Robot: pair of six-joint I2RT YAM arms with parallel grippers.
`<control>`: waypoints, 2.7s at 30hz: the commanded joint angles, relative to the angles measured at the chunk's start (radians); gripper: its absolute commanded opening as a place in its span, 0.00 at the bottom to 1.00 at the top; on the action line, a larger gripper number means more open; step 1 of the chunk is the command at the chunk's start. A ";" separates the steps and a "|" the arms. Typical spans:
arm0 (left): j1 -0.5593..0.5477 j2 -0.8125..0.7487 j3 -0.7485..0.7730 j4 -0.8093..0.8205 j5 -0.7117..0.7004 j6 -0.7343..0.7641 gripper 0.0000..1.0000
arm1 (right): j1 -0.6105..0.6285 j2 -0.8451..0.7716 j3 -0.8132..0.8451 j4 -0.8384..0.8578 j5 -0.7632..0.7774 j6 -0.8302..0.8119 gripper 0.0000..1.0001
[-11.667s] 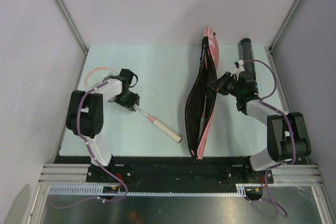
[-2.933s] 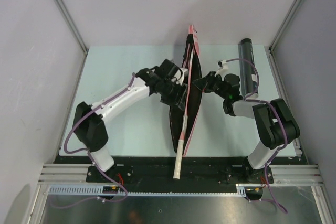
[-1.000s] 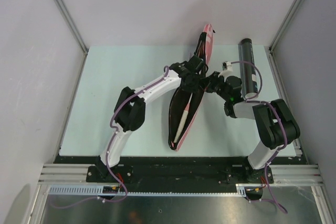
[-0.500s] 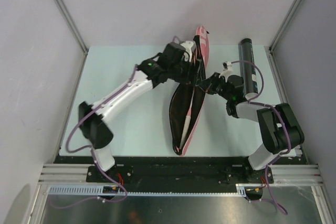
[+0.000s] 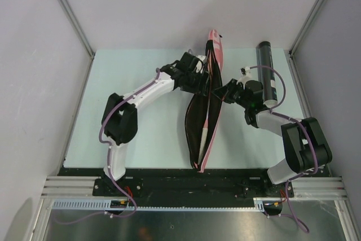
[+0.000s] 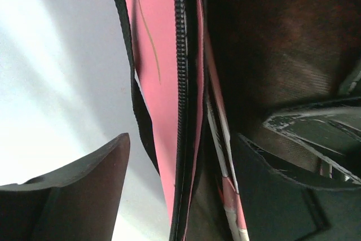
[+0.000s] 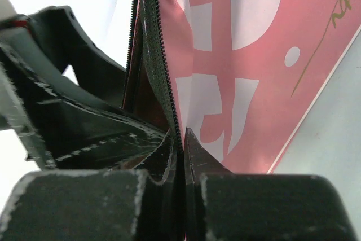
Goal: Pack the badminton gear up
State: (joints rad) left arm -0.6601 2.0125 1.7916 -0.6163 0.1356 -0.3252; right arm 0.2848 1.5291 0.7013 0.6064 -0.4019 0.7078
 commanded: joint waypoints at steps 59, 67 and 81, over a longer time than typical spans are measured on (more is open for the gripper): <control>0.436 -0.368 -0.181 0.047 0.136 -0.544 1.00 | 0.574 -0.303 -0.062 -0.402 0.376 -0.945 0.00; 0.455 -0.195 -0.078 0.046 0.105 -0.614 0.91 | 0.580 -0.308 -0.066 -0.419 0.287 -0.992 0.00; 0.570 -0.170 -0.097 0.041 0.091 -0.591 0.73 | 0.559 -0.322 -0.086 -0.405 0.212 -1.033 0.00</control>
State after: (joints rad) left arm -0.0929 1.8385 1.6497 -0.5892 0.1879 -0.9169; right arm 0.8360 1.2442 0.6189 0.1322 -0.1524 -0.2913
